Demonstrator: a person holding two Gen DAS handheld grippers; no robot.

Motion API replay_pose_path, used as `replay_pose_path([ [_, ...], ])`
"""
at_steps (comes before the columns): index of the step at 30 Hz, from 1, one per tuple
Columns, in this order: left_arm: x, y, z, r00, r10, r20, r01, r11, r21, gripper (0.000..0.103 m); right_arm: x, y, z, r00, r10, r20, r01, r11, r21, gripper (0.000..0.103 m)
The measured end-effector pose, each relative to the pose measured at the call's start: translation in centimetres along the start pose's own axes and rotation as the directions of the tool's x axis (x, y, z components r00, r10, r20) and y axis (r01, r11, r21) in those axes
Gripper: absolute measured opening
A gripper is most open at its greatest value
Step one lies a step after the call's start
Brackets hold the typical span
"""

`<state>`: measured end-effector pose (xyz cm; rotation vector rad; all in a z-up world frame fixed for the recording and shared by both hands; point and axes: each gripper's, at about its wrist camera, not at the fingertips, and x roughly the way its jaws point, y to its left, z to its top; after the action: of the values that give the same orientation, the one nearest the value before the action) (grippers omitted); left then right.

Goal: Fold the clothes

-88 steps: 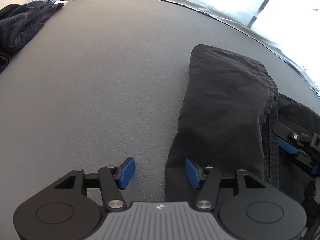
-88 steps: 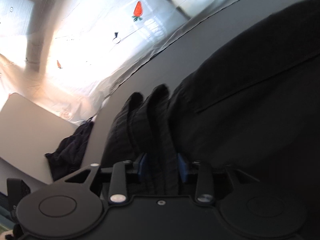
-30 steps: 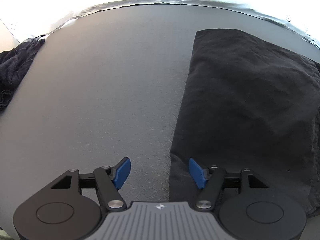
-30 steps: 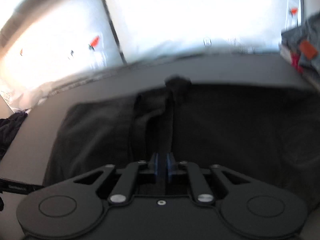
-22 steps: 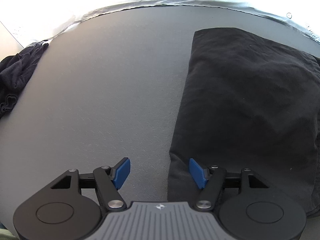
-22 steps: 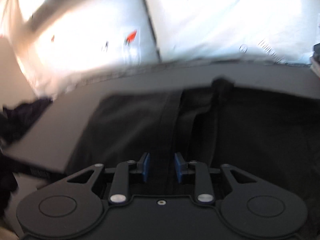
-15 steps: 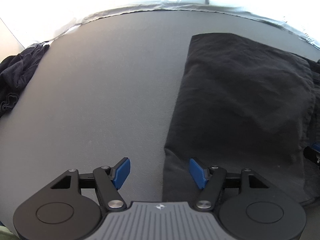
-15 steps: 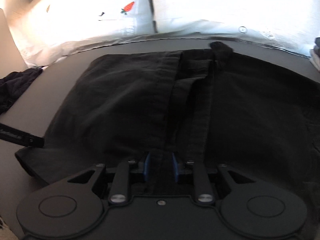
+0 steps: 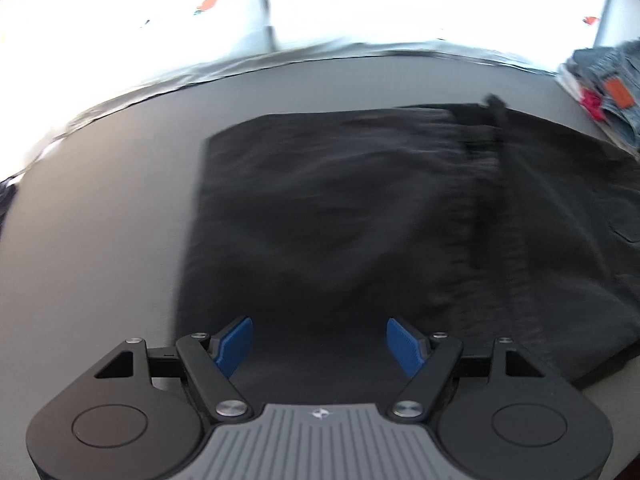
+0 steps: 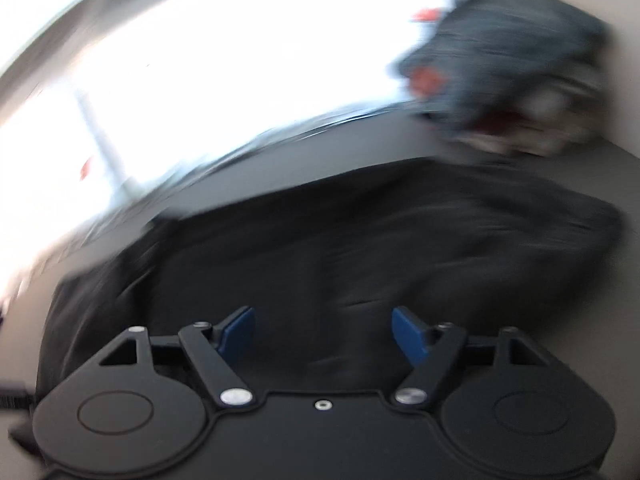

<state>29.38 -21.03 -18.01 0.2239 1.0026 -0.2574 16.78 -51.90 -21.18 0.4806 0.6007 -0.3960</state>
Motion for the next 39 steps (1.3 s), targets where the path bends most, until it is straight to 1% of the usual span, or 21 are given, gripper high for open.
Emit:
replay_pose_path([
  [3,0.7,-2.5,0.8,1.000,-0.025,-0.012,0.025,1.000,0.011,0.075,-1.0,-4.8,0.5,0.999,-0.040,0.016,0.037,0.986,0.165,0.081],
  [5,1.2,-3.8,1.1,0.999,-0.034,-0.015,0.035,0.999,0.020,0.075,-1.3,-7.8,0.4,0.998,-0.051,0.022,0.043,0.960,0.276,0.082],
  [8,2.1,-5.0,1.7,0.999,-0.040,-0.032,0.042,0.998,0.037,0.075,-0.9,-11.5,0.4,0.998,-0.053,0.025,0.038,0.913,0.407,0.082],
  [12,3.5,-6.2,2.3,0.997,-0.022,-0.070,0.027,0.997,0.072,0.077,0.7,-14.5,1.0,0.998,-0.022,0.057,-0.011,0.851,0.526,0.083],
  [15,4.6,-6.3,2.5,0.994,-0.024,-0.106,0.030,0.998,0.063,0.080,2.6,-15.8,1.5,0.998,-0.037,0.043,0.006,0.818,0.575,0.083],
  [16,4.8,-6.2,2.6,0.993,-0.032,-0.115,0.038,0.998,0.051,0.084,3.1,-16.2,1.7,0.998,-0.029,0.052,-0.008,0.802,0.597,0.083],
  [17,5.1,-6.0,2.6,0.991,-0.041,-0.124,0.046,0.998,0.040,0.086,3.6,-16.6,1.8,0.997,-0.015,0.070,-0.032,0.780,0.626,0.082],
  [18,5.3,-5.9,2.7,0.990,-0.049,-0.133,0.053,0.998,0.028,0.087,4.1,-16.9,1.8,0.996,0.000,0.089,-0.058,0.753,0.656,0.082],
  [20,5.5,-5.6,2.9,0.988,-0.060,-0.144,0.061,0.998,0.007,0.089,5.1,-17.5,1.8,0.992,0.024,0.124,-0.106,0.689,0.717,0.080],
  [21,5.6,-5.6,2.9,0.987,-0.061,-0.148,0.061,0.998,0.000,0.090,5.6,-17.8,1.6,0.992,0.024,0.126,-0.111,0.659,0.744,0.072],
  [22,5.7,-5.6,3.0,0.987,-0.061,-0.151,0.061,0.998,-0.006,0.092,6.0,-18.1,1.4,0.992,0.022,0.125,-0.111,0.631,0.768,0.061],
  [24,6.0,-5.9,2.9,0.986,-0.051,-0.158,0.052,0.999,0.002,0.097,6.6,-18.7,0.9,0.991,0.027,0.131,-0.123,0.568,0.814,0.053],
  [25,6.1,-6.2,2.9,0.986,-0.042,-0.161,0.045,0.999,0.012,0.098,6.6,-19.1,0.5,0.988,0.043,0.147,-0.147,0.530,0.835,0.046],
  [28,6.5,-6.6,2.9,0.986,-0.033,-0.165,0.035,0.999,0.011,0.102,6.7,-20.2,-0.8,0.976,0.085,0.199,-0.216,0.410,0.886,0.036],
  [30,6.6,-6.4,2.9,0.985,-0.039,-0.169,0.039,0.999,-0.001,0.103,6.7,-20.7,-1.6,0.965,0.108,0.238,-0.261,0.328,0.908,0.032],
  [31,6.7,-6.3,2.9,0.985,-0.042,-0.169,0.042,0.999,-0.003,0.103,6.6,-20.7,-1.8,0.958,0.116,0.261,-0.285,0.301,0.910,0.030],
  [33,6.6,-6.3,2.8,0.985,-0.041,-0.170,0.041,0.999,0.000,0.103,6.4,-20.4,-2.0,0.943,0.132,0.306,-0.331,0.262,0.907,0.028],
  [35,6.6,-6.2,2.7,0.984,-0.043,-0.171,0.044,0.999,0.002,0.103,6.2,-20.0,-2.0,0.925,0.153,0.347,-0.375,0.234,0.897,0.025],
  [39,6.3,-5.7,2.4,0.984,-0.049,-0.172,0.049,0.999,-0.004,0.103,5.5,-18.7,-1.4,0.884,0.209,0.417,-0.457,0.209,0.864,0.024],
])
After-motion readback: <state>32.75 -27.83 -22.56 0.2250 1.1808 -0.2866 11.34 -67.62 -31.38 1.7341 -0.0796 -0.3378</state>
